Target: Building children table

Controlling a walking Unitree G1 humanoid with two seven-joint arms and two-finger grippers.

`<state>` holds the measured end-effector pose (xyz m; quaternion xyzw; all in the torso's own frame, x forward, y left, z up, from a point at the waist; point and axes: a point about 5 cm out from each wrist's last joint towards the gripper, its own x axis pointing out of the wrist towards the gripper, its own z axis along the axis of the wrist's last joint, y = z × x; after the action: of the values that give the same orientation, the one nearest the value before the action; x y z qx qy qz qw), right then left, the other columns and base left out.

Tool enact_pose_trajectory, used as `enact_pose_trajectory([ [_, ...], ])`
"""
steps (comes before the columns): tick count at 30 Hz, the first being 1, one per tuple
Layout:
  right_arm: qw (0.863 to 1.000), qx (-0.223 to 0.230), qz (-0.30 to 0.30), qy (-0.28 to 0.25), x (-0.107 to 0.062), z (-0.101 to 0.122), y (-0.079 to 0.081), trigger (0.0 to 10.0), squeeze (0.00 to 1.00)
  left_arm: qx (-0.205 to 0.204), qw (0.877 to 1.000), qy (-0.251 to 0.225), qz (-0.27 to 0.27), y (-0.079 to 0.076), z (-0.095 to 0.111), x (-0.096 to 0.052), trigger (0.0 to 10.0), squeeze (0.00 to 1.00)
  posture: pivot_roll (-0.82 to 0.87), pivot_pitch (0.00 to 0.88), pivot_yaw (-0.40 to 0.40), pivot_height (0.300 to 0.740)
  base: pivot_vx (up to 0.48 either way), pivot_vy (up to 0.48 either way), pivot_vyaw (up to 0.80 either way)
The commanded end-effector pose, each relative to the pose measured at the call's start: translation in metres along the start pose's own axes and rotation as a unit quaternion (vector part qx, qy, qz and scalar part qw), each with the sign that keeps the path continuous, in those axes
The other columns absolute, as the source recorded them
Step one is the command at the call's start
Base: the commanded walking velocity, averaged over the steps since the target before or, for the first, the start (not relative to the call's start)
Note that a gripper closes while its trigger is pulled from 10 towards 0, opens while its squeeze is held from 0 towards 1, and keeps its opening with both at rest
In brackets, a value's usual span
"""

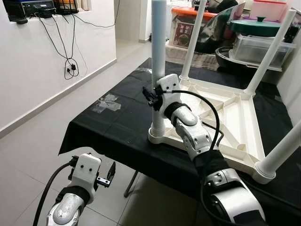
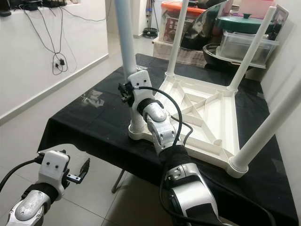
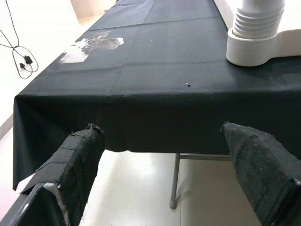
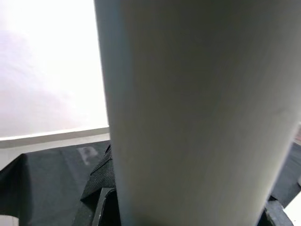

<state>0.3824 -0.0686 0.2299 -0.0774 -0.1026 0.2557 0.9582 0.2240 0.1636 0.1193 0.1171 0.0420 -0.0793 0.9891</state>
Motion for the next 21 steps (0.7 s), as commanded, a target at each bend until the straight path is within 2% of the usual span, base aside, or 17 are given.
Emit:
enact_pose_trajectory([
  [1,1.000,0.001,0.021,-0.011,-0.001,0.001,0.007,0.0,0.00,0.000,1.000,-0.001,-0.003,-0.002,-0.001,0.001,10.0,0.00,0.10,0.000,-0.101,0.740,0.000,0.000,0.00],
  [8,0.999,0.003,0.041,-0.009,0.000,0.000,0.013,0.0,0.00,0.000,1.000,0.000,-0.003,-0.002,-0.001,0.000,10.0,0.00,0.10,0.000,-0.101,0.740,0.000,0.000,0.00],
  [12,0.997,0.025,0.076,0.000,0.001,-0.003,0.017,0.0,0.00,0.001,1.000,0.002,-0.004,-0.002,-0.001,0.001,10.0,0.00,0.10,0.000,-0.102,0.740,0.000,0.000,0.00],
  [21,0.994,0.022,0.107,0.019,0.003,-0.011,0.021,0.0,0.00,0.001,1.000,0.005,-0.003,-0.002,-0.002,0.001,10.0,0.00,0.11,0.000,-0.108,0.740,0.000,0.000,0.00],
])
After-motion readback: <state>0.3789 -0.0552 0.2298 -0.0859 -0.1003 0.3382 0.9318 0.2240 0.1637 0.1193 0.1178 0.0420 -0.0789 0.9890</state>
